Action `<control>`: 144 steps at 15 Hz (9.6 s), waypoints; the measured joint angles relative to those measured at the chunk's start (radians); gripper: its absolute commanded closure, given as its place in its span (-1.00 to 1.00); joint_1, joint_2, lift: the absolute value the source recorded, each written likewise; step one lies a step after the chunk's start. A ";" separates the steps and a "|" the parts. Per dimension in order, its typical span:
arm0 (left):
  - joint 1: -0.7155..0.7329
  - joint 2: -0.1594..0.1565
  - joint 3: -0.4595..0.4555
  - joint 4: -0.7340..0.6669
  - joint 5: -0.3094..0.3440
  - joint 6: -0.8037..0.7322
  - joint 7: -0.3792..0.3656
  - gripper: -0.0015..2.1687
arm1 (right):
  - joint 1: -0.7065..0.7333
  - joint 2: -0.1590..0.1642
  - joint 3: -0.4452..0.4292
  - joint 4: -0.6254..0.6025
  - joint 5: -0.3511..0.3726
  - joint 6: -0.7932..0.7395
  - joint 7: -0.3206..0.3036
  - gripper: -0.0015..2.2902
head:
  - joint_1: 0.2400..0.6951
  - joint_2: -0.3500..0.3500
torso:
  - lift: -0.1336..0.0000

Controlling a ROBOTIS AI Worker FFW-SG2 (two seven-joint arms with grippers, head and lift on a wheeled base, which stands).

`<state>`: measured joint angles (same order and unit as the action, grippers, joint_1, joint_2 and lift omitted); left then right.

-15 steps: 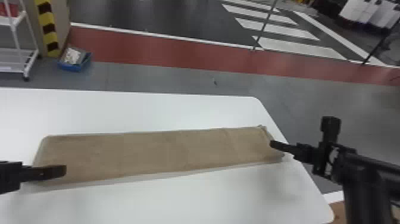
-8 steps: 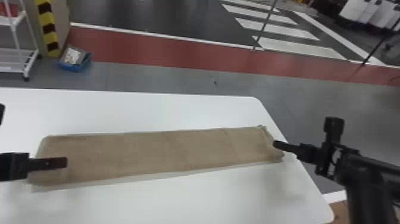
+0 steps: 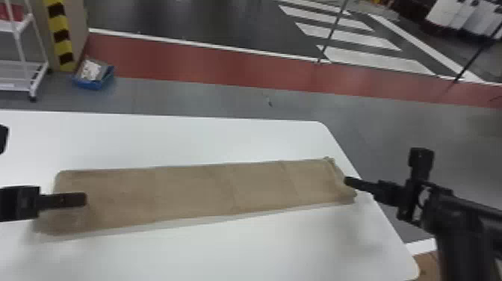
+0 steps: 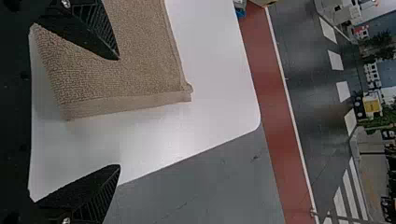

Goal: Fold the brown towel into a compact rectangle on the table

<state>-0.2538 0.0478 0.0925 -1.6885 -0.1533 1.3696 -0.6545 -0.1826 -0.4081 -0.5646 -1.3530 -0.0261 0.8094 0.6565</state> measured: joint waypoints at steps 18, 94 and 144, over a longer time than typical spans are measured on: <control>-0.027 0.103 0.171 -0.019 0.009 -0.005 -0.195 0.97 | 0.007 0.000 -0.004 0.002 -0.001 0.006 0.000 -0.95 | 1.00 -0.85 | -0.85; 0.258 -0.046 -0.149 -0.359 0.202 -0.232 0.217 -0.97 | -0.055 0.325 0.402 -0.492 0.048 0.594 -0.117 -0.84 | 1.00 -0.43 | -0.85; 0.311 -0.046 -0.106 -0.359 0.202 -0.261 0.187 -0.97 | -0.072 0.349 0.342 -0.441 0.009 0.638 -0.069 0.16 | 1.00 -0.35 | -0.85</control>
<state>0.0567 0.0015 -0.0137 -2.0471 0.0491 1.1085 -0.4679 -0.2542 -0.0590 -0.2230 -1.7944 -0.0174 1.4478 0.5880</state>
